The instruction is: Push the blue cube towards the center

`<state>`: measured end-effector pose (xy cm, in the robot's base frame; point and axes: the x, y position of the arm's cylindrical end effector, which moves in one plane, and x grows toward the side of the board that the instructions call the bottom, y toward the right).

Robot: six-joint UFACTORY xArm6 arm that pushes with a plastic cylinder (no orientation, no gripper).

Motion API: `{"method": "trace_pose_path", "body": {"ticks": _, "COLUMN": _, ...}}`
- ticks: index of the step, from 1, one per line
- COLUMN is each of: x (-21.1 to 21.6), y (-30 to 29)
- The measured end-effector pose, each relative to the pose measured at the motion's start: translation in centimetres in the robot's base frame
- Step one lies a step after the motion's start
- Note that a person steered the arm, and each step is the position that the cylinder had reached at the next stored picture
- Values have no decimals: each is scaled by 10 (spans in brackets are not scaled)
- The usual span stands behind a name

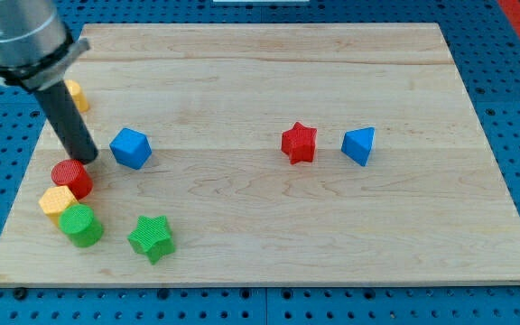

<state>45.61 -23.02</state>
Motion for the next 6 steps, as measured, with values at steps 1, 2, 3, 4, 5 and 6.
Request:
{"method": "trace_pose_path", "body": {"ticks": 1, "x": -6, "y": 4}}
{"method": "trace_pose_path", "body": {"ticks": 2, "x": -6, "y": 33}}
{"method": "trace_pose_path", "body": {"ticks": 3, "x": -6, "y": 65}}
{"method": "trace_pose_path", "body": {"ticks": 4, "x": -6, "y": 91}}
{"method": "trace_pose_path", "body": {"ticks": 5, "x": -6, "y": 115}}
{"method": "trace_pose_path", "body": {"ticks": 6, "x": -6, "y": 137}}
